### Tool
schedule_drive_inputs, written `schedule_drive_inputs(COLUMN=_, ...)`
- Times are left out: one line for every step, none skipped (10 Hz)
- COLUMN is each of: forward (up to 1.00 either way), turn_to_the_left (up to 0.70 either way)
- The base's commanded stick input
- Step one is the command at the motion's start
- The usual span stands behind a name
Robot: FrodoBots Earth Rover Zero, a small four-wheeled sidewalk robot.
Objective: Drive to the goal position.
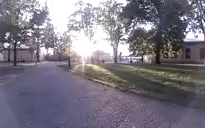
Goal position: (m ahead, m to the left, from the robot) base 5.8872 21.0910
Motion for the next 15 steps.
schedule_drive_inputs(forward=0.70, turn_to_the_left=0.00)
schedule_drive_inputs(forward=0.70, turn_to_the_left=0.00)
schedule_drive_inputs(forward=0.70, turn_to_the_left=0.00)
schedule_drive_inputs(forward=0.44, turn_to_the_left=0.00)
schedule_drive_inputs(forward=0.00, turn_to_the_left=0.00)
schedule_drive_inputs(forward=0.00, turn_to_the_left=0.00)
schedule_drive_inputs(forward=0.00, turn_to_the_left=0.00)
schedule_drive_inputs(forward=0.00, turn_to_the_left=0.00)
schedule_drive_inputs(forward=0.00, turn_to_the_left=0.00)
schedule_drive_inputs(forward=0.00, turn_to_the_left=0.00)
schedule_drive_inputs(forward=0.00, turn_to_the_left=0.00)
schedule_drive_inputs(forward=0.00, turn_to_the_left=0.00)
schedule_drive_inputs(forward=0.00, turn_to_the_left=0.00)
schedule_drive_inputs(forward=0.31, turn_to_the_left=0.00)
schedule_drive_inputs(forward=0.70, turn_to_the_left=0.00)
